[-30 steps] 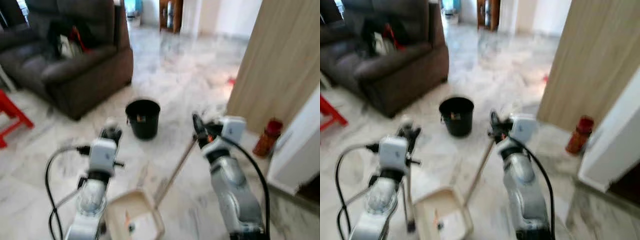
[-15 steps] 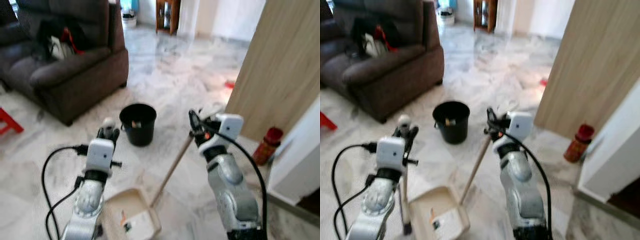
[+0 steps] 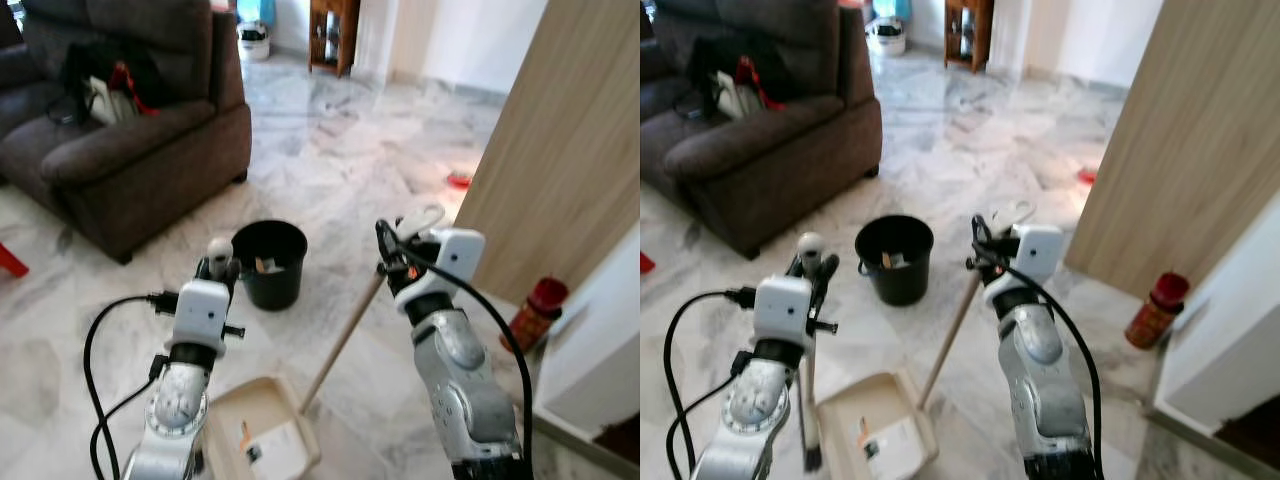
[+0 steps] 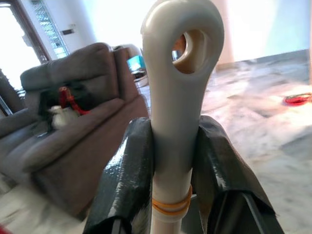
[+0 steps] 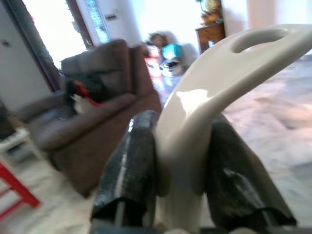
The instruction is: Sweep floor
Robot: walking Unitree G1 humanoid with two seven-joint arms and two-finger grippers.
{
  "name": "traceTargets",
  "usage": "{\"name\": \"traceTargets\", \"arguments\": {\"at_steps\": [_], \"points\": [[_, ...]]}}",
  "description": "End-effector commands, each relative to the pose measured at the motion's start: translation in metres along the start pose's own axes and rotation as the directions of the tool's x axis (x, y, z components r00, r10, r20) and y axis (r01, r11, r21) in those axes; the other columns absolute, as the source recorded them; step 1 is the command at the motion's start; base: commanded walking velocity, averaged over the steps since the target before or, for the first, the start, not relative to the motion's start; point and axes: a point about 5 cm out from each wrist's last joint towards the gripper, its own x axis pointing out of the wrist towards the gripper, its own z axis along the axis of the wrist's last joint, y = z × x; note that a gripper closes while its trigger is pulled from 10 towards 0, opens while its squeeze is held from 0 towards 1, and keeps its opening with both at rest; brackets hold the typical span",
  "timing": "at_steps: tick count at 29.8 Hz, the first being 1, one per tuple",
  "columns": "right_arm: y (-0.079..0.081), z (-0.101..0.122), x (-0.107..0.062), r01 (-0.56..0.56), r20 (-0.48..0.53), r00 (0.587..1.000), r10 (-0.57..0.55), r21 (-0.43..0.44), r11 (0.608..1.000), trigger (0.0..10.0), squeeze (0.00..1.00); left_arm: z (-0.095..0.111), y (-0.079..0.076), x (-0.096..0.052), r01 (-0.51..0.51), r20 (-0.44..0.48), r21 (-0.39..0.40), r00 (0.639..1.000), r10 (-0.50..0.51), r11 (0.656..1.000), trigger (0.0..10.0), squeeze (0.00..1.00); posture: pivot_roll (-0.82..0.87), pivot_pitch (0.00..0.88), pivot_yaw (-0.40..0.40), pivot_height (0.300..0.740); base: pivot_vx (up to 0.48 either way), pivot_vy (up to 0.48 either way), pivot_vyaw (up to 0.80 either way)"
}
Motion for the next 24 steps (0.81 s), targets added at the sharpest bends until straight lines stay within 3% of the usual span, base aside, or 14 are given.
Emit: {"name": "traceTargets", "arguments": {"at_steps": [1, 24], "points": [[0.0116, 0.0130, 0.0046, -0.046, 0.057, 0.997, 0.046, 0.004, 0.999, 10.0, 0.00, 0.0129, 0.0049, 0.0038, -0.009, 0.067, -0.001, 0.998, 0.009, 1.000, 10.0, 0.00, 0.03, 0.000, 0.006, 0.740, 0.364, 0.000, 0.00], [0.0148, 0.0150, 0.0067, -0.082, 0.066, 0.994, 0.083, -0.014, 0.997, 10.0, 0.00, 0.0130, 0.0082, 0.0050, -0.018, 0.065, 0.006, 0.998, 0.018, 1.000, 10.0, 0.00, 0.04, 0.000, 0.008, 0.740, 0.363, 0.000, 0.00]]}}
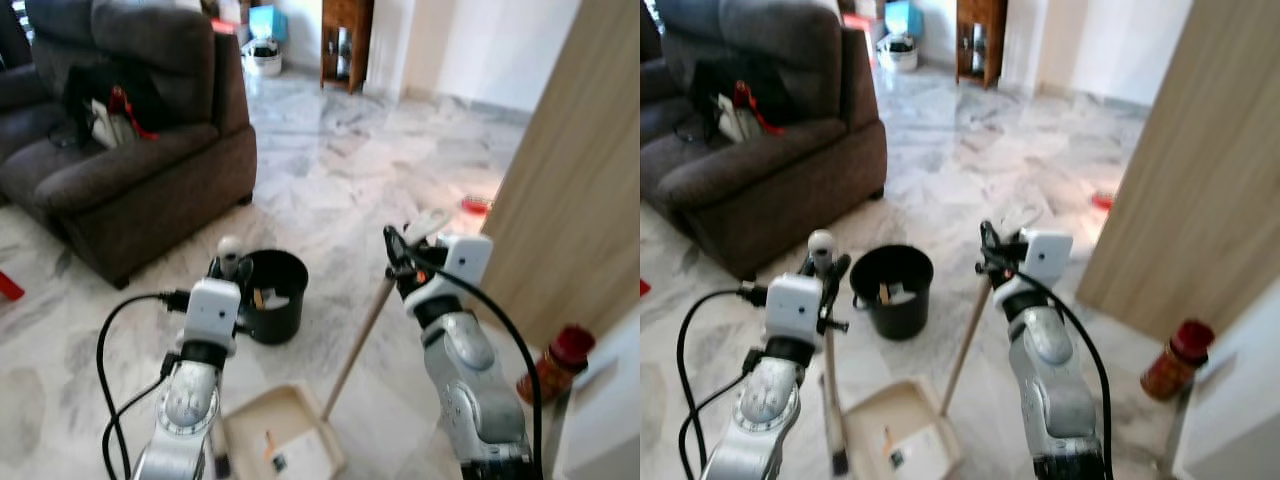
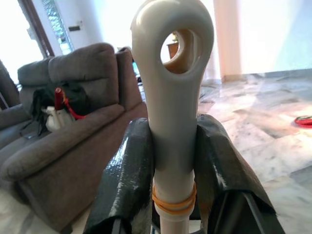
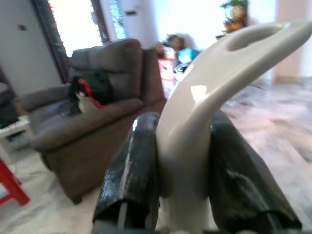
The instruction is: Sweep floor
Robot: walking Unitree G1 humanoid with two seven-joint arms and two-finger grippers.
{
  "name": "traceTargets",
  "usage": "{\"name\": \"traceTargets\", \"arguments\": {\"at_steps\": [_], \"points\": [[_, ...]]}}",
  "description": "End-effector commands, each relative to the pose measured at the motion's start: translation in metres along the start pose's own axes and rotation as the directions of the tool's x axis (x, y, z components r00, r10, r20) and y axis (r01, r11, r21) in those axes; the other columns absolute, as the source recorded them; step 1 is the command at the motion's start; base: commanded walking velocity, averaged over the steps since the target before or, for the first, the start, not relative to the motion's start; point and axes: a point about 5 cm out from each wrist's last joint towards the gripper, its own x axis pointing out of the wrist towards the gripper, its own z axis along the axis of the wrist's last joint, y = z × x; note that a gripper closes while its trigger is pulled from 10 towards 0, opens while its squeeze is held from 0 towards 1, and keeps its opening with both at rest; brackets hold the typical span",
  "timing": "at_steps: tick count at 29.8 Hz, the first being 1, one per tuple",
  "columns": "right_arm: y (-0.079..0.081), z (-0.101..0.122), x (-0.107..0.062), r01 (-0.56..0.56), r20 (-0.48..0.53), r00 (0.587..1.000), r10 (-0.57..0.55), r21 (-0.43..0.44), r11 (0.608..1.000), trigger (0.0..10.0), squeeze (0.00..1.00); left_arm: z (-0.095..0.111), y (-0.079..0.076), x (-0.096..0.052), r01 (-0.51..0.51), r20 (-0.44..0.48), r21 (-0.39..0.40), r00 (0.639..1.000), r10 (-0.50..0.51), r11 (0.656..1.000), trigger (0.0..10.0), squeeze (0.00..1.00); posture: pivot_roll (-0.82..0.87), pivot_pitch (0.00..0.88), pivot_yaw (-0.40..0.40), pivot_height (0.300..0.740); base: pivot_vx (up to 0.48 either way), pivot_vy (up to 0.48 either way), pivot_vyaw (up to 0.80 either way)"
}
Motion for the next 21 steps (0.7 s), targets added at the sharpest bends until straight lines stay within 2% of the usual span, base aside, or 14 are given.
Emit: {"name": "traceTargets", "arguments": {"at_steps": [1, 21], "points": [[0.0039, 0.0107, 0.0018, -0.022, 0.061, 0.998, 0.020, 0.035, 0.999, 10.0, 0.00, 0.0144, 0.0016, 0.0054, -0.011, 0.069, 0.018, 0.998, 0.009, 1.000, 10.0, 0.00, 0.04, 0.000, 0.008, 0.740, 0.364, 0.000, 0.00], [0.0025, 0.0131, 0.0049, -0.014, 0.071, 0.997, 0.010, 0.054, 0.998, 10.0, 0.00, 0.0140, 0.0029, 0.0017, -0.012, 0.061, 0.026, 0.998, 0.011, 1.000, 10.0, 0.00, 0.05, 0.000, 0.008, 0.740, 0.364, 0.000, 0.00]]}}
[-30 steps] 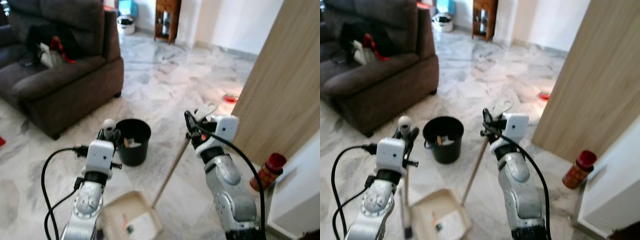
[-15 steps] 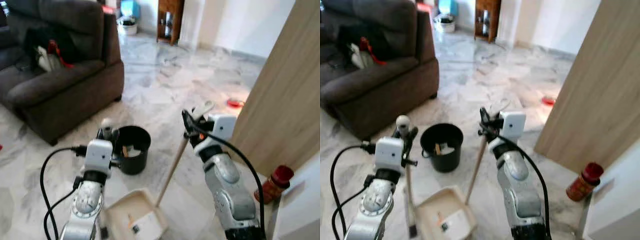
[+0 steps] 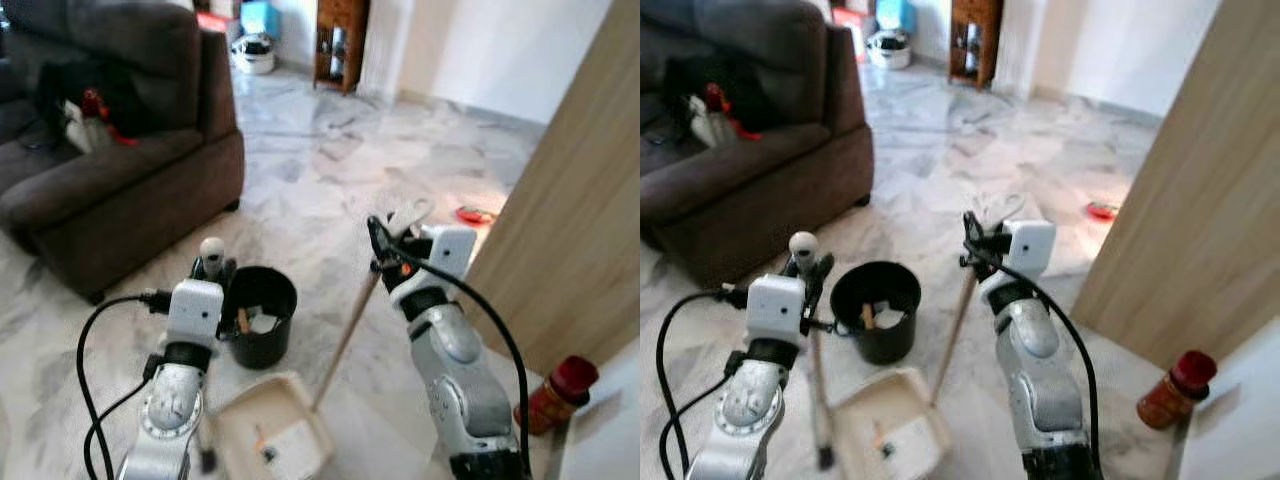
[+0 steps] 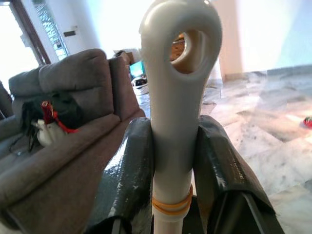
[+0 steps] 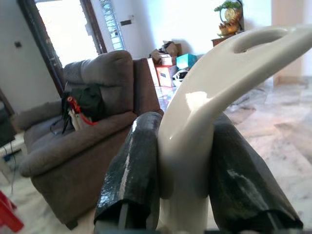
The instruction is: Sweep floor
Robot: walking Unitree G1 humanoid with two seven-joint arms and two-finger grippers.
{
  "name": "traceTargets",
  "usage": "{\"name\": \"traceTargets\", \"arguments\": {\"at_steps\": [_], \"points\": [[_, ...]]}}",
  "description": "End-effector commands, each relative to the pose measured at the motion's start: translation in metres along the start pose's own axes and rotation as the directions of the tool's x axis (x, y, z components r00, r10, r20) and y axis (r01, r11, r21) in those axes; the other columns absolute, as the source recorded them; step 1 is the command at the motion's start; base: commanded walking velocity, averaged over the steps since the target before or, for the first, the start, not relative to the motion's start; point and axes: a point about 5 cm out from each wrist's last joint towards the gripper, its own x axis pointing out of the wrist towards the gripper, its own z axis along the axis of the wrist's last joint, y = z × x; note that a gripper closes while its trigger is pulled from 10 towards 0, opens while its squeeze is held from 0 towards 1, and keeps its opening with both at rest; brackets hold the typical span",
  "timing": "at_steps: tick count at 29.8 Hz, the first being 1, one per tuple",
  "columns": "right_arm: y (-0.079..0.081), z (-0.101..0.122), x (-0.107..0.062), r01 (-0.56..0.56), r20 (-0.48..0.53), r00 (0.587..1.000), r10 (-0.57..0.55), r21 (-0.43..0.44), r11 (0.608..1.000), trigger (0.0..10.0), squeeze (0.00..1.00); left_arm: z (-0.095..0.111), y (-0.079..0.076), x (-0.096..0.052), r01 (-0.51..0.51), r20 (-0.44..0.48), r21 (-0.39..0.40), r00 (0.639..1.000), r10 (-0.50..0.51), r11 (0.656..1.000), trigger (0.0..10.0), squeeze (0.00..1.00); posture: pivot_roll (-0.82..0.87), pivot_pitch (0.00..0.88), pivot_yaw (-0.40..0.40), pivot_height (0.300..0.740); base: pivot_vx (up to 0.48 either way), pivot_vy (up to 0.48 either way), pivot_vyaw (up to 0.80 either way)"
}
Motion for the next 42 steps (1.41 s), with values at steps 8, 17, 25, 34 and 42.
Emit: {"name": "traceTargets", "arguments": {"at_steps": [8, 17, 25, 34, 42], "points": [[-0.0009, 0.0096, 0.0021, -0.001, 0.046, 0.999, 0.001, 0.011, 1.000, 10.0, 0.00, 0.0117, -0.0023, 0.0023, 0.000, 0.053, -0.012, 0.999, 0.001, 1.000, 10.0, 0.00, 0.05, 0.000, 0.006, 0.740, 0.356, 0.000, 0.00], [-0.0011, 0.0092, 0.0021, -0.004, 0.044, 0.999, 0.003, 0.014, 1.000, 10.0, 0.00, 0.0112, -0.0042, 0.0017, 0.003, 0.051, -0.027, 0.999, -0.002, 1.000, 10.0, 0.00, 0.05, 0.000, 0.004, 0.740, 0.000, 0.000, 0.00], [-0.0012, 0.0093, 0.0025, -0.003, 0.044, 0.999, 0.002, 0.012, 1.000, 10.0, 0.00, 0.0097, -0.0051, 0.0013, 0.006, 0.038, -0.044, 0.999, -0.004, 0.999, 10.0, 0.00, 0.05, 0.000, 0.004, 0.740, 0.000, 0.091, 0.00], [-0.0014, 0.0094, 0.0023, -0.003, 0.044, 0.999, 0.002, 0.014, 1.000, 10.0, 0.00, 0.0101, -0.0058, 0.0010, 0.007, 0.040, -0.048, 0.999, -0.006, 0.999, 10.0, 0.00, 0.05, 0.000, 0.001, 0.740, 0.000, 0.454, 0.00], [-0.0012, 0.0092, 0.0027, -0.004, 0.043, 0.999, 0.004, 0.013, 1.000, 10.0, 0.00, 0.0102, -0.0061, 0.0014, 0.007, 0.042, -0.046, 0.999, -0.005, 0.999, 10.0, 0.00, 0.05, 0.000, 0.001, 0.740, 0.000, 0.418, 0.00]]}}
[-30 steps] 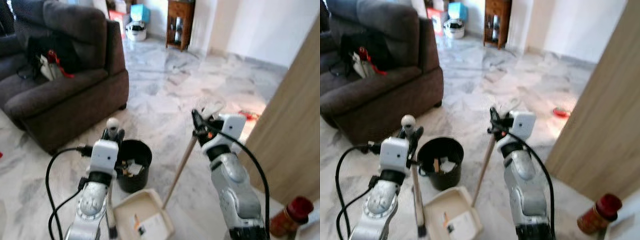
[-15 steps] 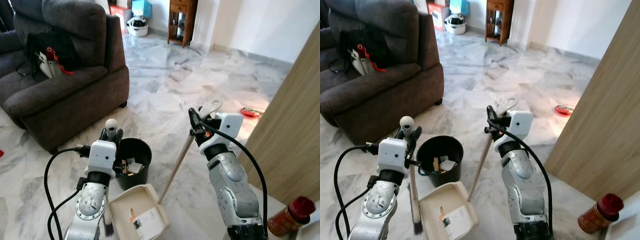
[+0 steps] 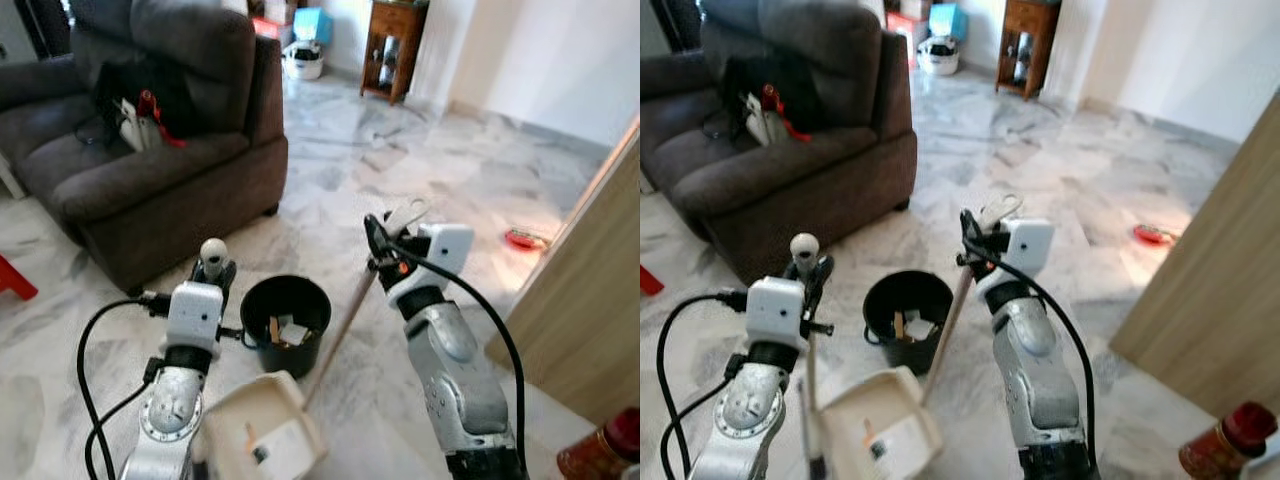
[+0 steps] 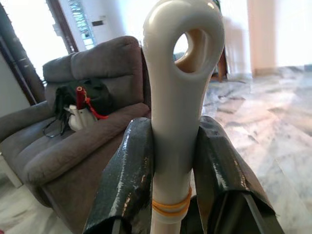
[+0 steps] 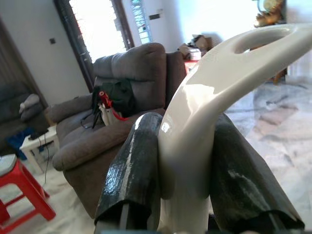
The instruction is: Sweep floor
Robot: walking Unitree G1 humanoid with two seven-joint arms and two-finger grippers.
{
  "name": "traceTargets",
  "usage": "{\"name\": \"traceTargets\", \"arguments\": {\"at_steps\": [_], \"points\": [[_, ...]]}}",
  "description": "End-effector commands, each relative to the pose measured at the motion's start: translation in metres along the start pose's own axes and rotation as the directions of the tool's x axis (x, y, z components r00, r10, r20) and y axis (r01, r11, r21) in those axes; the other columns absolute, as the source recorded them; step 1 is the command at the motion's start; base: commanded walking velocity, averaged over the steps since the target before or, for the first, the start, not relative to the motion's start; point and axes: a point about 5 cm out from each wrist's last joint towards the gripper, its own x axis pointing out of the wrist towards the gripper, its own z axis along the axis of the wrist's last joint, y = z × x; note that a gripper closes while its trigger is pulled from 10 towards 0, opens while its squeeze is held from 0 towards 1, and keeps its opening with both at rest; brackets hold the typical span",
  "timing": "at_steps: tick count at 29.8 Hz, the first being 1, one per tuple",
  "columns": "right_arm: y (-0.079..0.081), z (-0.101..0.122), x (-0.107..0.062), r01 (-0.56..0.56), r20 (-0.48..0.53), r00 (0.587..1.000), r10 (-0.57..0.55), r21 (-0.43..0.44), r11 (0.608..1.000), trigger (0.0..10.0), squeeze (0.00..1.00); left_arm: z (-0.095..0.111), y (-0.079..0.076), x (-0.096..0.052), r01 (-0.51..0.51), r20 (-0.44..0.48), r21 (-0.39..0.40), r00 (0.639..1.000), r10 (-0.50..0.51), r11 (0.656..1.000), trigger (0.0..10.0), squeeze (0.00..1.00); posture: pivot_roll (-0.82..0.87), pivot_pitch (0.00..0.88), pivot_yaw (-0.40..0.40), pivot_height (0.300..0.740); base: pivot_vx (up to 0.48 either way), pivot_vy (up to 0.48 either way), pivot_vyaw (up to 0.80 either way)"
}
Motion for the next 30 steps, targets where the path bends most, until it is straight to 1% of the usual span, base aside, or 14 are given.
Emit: {"name": "traceTargets", "arguments": {"at_steps": [1, 19, 23, 30], "points": [[-0.0014, 0.0091, 0.0004, 0.003, 0.044, 0.999, -0.003, 0.010, 1.000, 10.0, 0.00, 0.0112, -0.0046, 0.0035, 0.011, 0.055, -0.014, 0.998, -0.010, 1.000, 10.0, 0.00, 0.05, 0.000, 0.001, 0.740, 0.000, 0.000, 0.00], [-0.0014, 0.0089, 0.0008, 0.012, 0.044, 0.999, -0.012, 0.010, 1.000, 10.0, 0.00, 0.0115, -0.0050, 0.0043, 0.014, 0.054, -0.006, 0.998, -0.014, 1.000, 10.0, 0.00, 0.05, 0.000, 0.002, 0.740, 0.000, 0.000, 0.00], [-0.0018, 0.0096, 0.0009, 0.014, 0.049, 0.999, -0.015, 0.013, 1.000, 10.0, 0.00, 0.0117, -0.0057, 0.0043, 0.019, 0.054, 0.003, 0.998, -0.019, 1.000, 10.0, 0.00, 0.05, 0.000, 0.002, 0.740, 0.296, 0.000, 0.00], [-0.0014, 0.0102, 0.0014, 0.011, 0.052, 0.999, -0.012, 0.017, 1.000, 10.0, 0.00, 0.0117, -0.0061, 0.0040, 0.021, 0.054, 0.008, 0.998, -0.022, 1.000, 10.0, 0.00, 0.05, 0.000, 0.001, 0.740, 0.411, 0.000, 0.00]]}}
